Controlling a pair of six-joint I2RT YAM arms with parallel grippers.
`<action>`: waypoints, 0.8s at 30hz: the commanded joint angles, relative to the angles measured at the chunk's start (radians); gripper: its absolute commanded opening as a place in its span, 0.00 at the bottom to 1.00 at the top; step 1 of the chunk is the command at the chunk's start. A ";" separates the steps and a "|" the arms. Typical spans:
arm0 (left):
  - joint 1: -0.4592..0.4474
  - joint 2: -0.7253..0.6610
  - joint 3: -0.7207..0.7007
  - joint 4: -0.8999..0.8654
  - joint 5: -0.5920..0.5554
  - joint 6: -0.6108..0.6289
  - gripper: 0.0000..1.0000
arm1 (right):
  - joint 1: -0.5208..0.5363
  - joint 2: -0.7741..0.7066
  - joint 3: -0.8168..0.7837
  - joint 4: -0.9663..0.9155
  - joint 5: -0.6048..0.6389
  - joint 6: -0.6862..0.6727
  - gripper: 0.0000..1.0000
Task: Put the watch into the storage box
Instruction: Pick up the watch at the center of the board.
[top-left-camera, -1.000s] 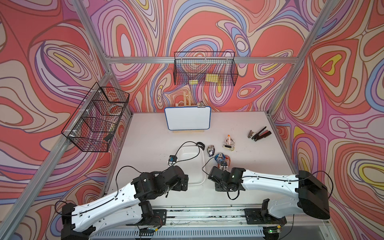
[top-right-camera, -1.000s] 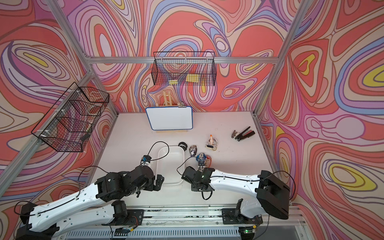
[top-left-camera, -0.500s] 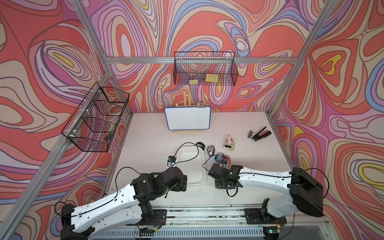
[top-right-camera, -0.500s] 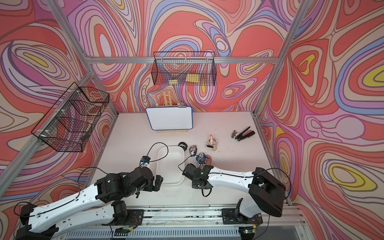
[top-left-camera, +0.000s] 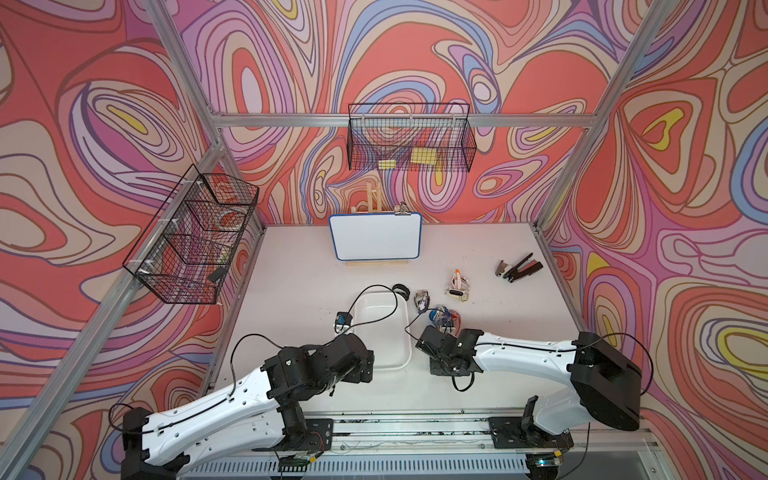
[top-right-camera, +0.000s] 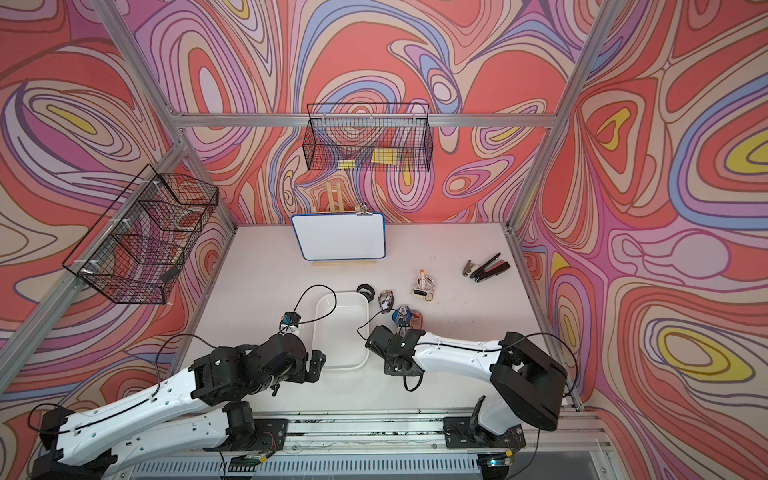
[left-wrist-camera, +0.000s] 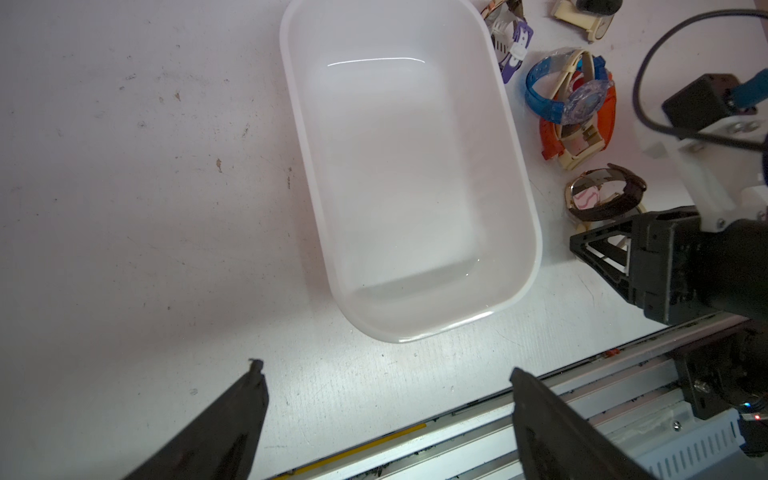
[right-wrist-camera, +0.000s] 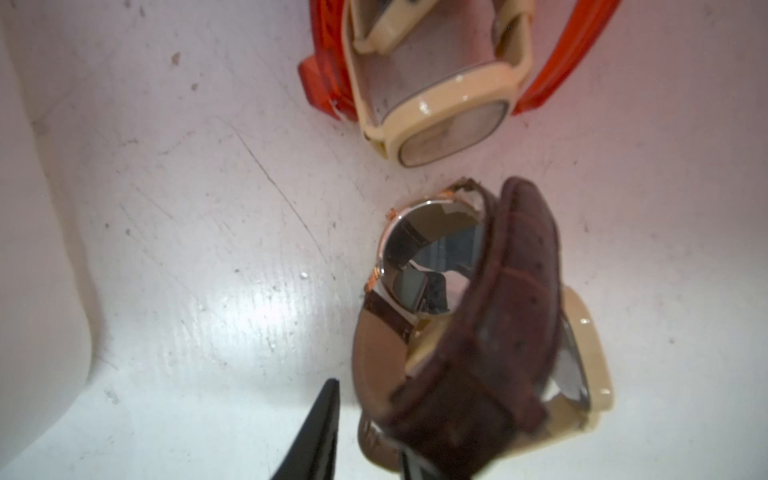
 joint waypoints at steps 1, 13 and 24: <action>-0.008 -0.007 0.001 0.000 -0.025 -0.003 0.96 | 0.001 -0.035 -0.009 -0.053 -0.011 -0.002 0.29; -0.008 0.016 0.005 0.014 -0.021 0.004 0.96 | 0.002 -0.087 -0.017 -0.101 -0.021 -0.004 0.31; -0.008 0.001 -0.001 -0.011 -0.032 -0.005 0.96 | 0.002 -0.045 -0.039 -0.042 -0.049 -0.018 0.31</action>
